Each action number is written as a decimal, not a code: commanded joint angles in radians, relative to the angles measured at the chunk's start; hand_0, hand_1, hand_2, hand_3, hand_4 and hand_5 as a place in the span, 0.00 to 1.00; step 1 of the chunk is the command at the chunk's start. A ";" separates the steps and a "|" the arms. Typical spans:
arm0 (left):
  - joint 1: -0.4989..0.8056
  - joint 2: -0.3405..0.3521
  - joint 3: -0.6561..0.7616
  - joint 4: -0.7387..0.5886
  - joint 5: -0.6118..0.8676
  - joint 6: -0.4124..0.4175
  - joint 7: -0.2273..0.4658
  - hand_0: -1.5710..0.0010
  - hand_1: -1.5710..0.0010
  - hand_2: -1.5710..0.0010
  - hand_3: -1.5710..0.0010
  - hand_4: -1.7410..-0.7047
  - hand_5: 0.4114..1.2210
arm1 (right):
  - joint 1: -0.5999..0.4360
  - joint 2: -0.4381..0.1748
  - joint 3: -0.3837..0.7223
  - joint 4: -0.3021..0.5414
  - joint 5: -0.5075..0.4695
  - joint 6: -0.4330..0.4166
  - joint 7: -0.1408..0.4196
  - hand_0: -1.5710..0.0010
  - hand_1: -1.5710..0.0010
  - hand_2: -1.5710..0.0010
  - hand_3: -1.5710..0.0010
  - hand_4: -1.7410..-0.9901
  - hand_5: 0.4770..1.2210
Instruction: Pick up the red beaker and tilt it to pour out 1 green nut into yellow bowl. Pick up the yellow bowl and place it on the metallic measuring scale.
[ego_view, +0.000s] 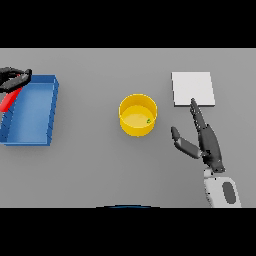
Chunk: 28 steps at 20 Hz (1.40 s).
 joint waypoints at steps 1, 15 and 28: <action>0.004 0.014 -0.014 -0.009 -0.008 -0.025 0.013 0.69 0.72 0.73 0.72 0.80 0.30 | -0.001 0.001 0.000 -0.004 -0.004 0.002 0.005 1.00 1.00 1.00 1.00 0.78 0.26; 0.020 -0.014 -0.039 -0.034 -0.042 0.031 -0.078 0.99 0.99 0.99 0.99 0.91 0.31 | -0.109 -0.147 0.098 -0.003 0.190 0.075 0.086 1.00 1.00 1.00 1.00 0.85 0.25; 0.037 -0.022 -0.039 -0.053 -0.029 0.018 -0.056 1.00 1.00 1.00 1.00 0.90 0.35 | -0.520 -0.335 0.403 0.240 0.585 0.267 -0.026 1.00 1.00 1.00 1.00 0.78 0.22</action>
